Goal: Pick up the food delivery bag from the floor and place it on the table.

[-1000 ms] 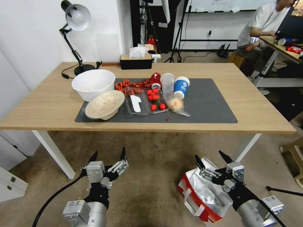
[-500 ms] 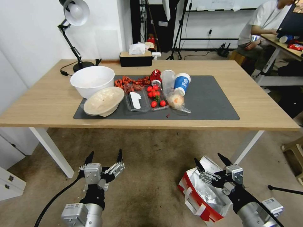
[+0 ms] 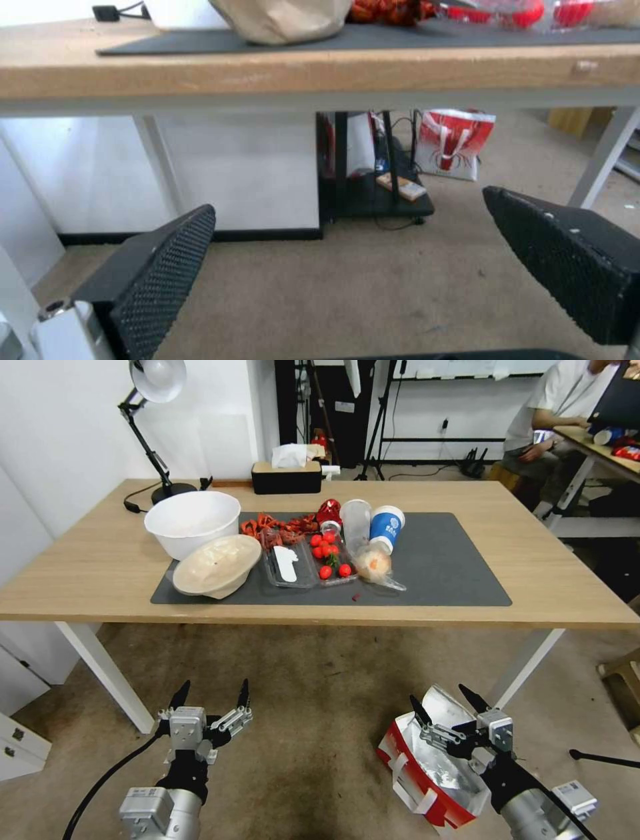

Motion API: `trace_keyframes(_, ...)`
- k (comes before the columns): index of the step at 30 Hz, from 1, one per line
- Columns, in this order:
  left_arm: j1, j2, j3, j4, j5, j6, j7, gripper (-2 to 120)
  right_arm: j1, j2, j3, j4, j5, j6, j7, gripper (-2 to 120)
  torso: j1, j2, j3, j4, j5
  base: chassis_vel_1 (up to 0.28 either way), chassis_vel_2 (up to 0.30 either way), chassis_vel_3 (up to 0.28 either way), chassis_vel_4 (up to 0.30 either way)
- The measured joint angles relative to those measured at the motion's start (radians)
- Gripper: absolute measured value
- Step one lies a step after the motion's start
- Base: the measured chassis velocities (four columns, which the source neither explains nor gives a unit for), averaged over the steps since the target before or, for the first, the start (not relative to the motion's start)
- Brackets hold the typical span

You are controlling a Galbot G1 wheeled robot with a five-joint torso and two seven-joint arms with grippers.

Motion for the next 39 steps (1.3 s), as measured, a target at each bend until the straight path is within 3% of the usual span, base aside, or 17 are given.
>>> trace_keyframes(39, 0.006, -0.014, 0.011, 0.000, -0.009, 0.014, -0.004, 100, 0.001, 0.000, 0.000, 0.004, 0.005, -0.009, 0.005, 100, -0.065, -0.162, -0.097, -0.0001, 0.0000, 0.000, 0.000, 0.000, 0.000)
